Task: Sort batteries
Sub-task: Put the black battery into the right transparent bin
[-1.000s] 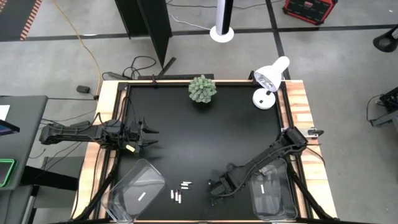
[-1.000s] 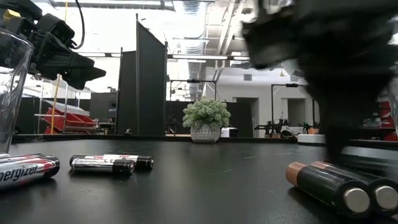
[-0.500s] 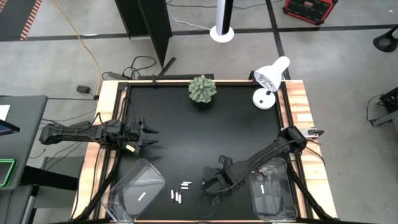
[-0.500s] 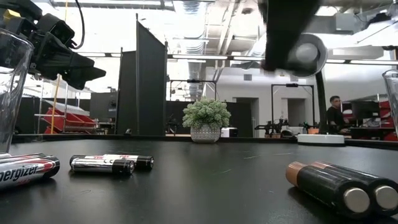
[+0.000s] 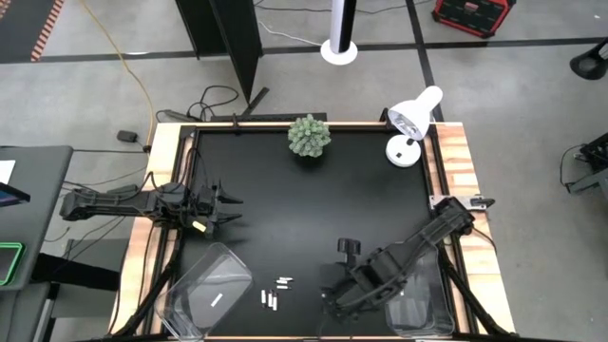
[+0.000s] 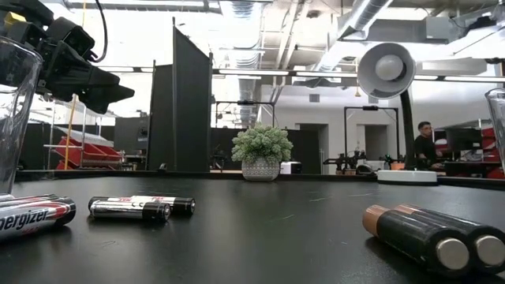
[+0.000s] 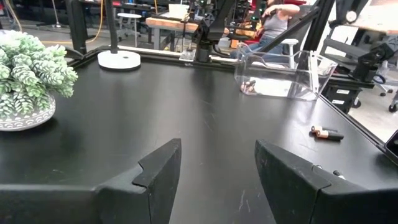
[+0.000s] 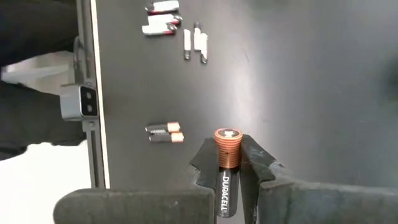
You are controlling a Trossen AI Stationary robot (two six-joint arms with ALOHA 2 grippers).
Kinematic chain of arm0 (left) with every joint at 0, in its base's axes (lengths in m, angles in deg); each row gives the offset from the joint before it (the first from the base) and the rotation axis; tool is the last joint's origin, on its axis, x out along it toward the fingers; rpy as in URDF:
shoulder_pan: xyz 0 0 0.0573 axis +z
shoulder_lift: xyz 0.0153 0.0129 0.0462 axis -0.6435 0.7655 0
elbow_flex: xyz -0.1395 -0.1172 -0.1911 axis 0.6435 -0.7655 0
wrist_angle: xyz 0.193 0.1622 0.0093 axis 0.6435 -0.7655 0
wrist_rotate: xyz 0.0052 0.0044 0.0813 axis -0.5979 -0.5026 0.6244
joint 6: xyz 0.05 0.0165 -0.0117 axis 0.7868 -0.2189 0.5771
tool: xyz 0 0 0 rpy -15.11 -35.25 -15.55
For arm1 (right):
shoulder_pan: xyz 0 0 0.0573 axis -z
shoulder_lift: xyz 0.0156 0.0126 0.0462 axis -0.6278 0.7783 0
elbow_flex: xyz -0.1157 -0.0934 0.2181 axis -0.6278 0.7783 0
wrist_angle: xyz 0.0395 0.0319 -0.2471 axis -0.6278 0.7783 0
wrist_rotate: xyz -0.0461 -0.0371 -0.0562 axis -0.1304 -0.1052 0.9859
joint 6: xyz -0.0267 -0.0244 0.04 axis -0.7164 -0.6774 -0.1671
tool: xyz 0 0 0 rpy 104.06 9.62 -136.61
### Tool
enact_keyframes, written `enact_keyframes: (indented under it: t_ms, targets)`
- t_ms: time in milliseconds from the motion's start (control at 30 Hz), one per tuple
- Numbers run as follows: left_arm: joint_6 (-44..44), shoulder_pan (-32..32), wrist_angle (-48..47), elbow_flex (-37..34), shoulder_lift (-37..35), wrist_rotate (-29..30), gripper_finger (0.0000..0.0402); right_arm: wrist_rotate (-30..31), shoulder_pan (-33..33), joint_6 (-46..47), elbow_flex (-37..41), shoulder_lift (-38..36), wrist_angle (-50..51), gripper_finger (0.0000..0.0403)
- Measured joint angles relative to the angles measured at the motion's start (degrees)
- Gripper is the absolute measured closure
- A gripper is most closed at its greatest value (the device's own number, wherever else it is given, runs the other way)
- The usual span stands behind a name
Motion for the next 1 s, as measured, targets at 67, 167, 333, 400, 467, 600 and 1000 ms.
enact_keyframes:
  t_ms: [67, 167, 333, 400, 467, 600, 1000]
  targets:
    - [0.0, 0.0, 0.0, 0.0, 0.0, 0.01, 0.0201, 0.78, -0.62, 2.31, -0.66, -0.03, 2.42, 0.0363]
    - [0.0, 0.0, 0.01, 0.0, 0.0, 0.09, 0.0201, 1.02, -1.41, 7.58, -0.65, -0.03, 6.22, 0.0363]
    - [0.0, 0.01, 0.0, 0.0, 0.0, 0.15, 0.0201, 1.02, -3.34, 13.15, 0.42, -0.06, 5.67, 0.0363]
    - [0.0, 0.01, 0.01, 0.0, 0.0, 0.17, 0.0201, 1.02, -4.21, 16.61, 0.97, -0.12, 6.01, 0.0363]
    - [0.02, 0.0, 0.0, 0.0, 0.0, 0.17, 0.0201, 1.04, -5.41, 19.63, 1.31, -0.12, 5.72, 0.0363]
    - [0.2, 0.0, 0.0, 0.0, 0.0, 0.17, 0.0201, 1.03, -8.13, 27.66, 2.86, -0.14, 5.81, 0.0363]
    - [0.44, 0.0, 0.08, 0.0, 0.0, 0.2, 0.0201, -2.76, -19.06, 58.49, 9.9, -0.14, 5.84, 0.0363]
